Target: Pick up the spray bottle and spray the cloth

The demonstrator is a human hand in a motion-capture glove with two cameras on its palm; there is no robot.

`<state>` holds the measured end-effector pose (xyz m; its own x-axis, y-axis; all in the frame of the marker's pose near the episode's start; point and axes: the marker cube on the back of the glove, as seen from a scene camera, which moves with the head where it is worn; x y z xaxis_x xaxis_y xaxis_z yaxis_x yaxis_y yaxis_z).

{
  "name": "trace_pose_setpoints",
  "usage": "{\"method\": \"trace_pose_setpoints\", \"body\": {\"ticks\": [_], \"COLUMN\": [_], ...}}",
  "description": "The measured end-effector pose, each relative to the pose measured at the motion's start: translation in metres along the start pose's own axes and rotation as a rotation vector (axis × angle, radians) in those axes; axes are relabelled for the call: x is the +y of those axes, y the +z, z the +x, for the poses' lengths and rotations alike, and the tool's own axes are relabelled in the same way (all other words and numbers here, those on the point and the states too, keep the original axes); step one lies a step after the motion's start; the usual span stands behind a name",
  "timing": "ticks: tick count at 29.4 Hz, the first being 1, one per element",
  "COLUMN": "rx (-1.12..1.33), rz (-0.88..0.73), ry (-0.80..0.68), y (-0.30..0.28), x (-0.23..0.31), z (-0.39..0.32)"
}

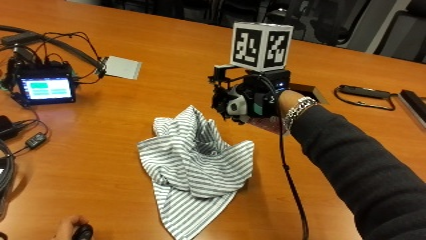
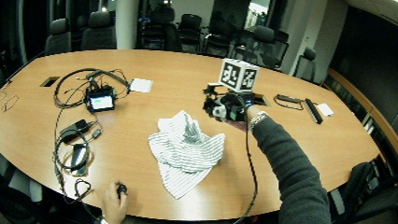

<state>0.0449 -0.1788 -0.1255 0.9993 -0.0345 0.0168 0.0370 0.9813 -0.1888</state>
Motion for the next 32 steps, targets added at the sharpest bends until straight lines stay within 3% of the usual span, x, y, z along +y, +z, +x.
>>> {"method": "trace_pose_setpoints", "body": {"ticks": [10, 17, 22, 32], "rx": [0.130, 0.156, 0.051, -0.488], "rz": [-0.343, -0.421, -0.333, 0.141], "ry": [0.037, 0.057, 0.018, -0.310], "y": [0.068, 0.092, 0.066, -0.002], "x": [-0.011, -0.013, -0.012, -0.029], "z": [-0.012, -0.006, -0.018, -0.113]}}
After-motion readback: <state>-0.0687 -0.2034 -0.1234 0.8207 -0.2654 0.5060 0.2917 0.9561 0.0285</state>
